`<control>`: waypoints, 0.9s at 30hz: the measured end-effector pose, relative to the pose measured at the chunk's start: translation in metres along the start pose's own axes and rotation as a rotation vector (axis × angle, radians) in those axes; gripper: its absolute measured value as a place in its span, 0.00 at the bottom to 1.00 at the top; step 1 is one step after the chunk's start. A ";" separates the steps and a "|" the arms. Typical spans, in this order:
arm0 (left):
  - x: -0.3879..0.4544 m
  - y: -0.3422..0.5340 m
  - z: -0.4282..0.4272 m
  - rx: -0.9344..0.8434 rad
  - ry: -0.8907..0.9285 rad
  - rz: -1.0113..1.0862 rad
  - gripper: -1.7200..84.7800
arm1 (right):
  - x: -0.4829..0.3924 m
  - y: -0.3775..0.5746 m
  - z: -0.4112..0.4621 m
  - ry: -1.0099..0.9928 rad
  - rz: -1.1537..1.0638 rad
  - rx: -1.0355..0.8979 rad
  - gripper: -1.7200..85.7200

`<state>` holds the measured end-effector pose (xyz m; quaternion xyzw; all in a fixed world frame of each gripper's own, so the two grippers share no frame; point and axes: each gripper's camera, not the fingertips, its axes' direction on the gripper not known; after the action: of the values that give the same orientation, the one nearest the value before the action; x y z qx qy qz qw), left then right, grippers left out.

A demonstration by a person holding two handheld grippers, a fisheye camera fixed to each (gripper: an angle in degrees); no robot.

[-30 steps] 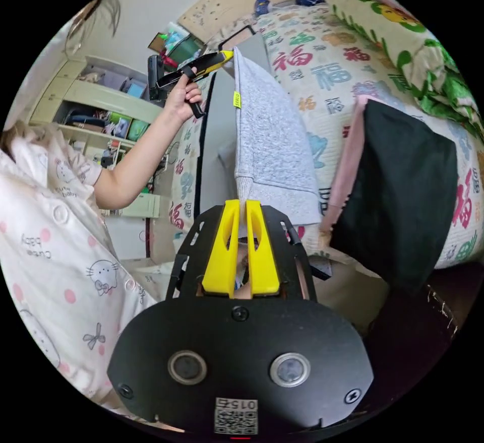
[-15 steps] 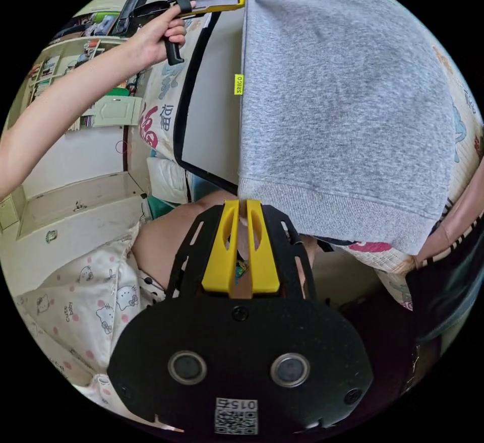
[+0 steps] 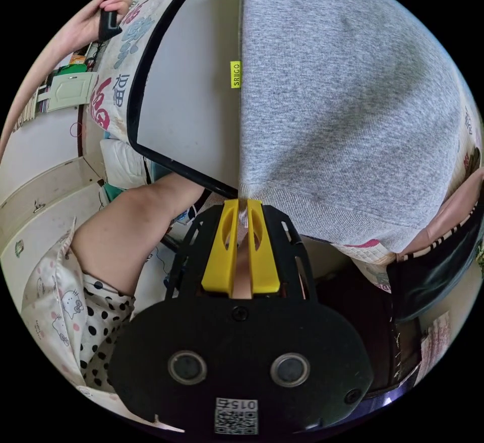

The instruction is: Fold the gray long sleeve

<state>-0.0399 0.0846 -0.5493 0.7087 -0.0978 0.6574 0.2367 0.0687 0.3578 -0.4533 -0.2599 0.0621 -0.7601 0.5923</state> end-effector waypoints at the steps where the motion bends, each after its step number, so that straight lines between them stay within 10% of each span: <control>1: 0.001 -0.001 0.012 -0.029 0.040 0.016 0.13 | -0.003 -0.003 -0.001 0.014 0.008 -0.001 0.05; 11: 0.008 -0.012 0.064 -0.124 -0.077 0.124 0.02 | -0.003 -0.005 -0.028 -0.105 0.114 0.134 0.03; 27: 0.017 0.041 0.077 -0.128 -0.175 0.247 0.10 | 0.017 -0.023 -0.036 -0.274 0.122 0.145 0.12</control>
<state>0.0118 0.0159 -0.5263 0.7292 -0.2462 0.6098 0.1892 0.0290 0.3409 -0.4699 -0.3136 -0.0585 -0.6827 0.6574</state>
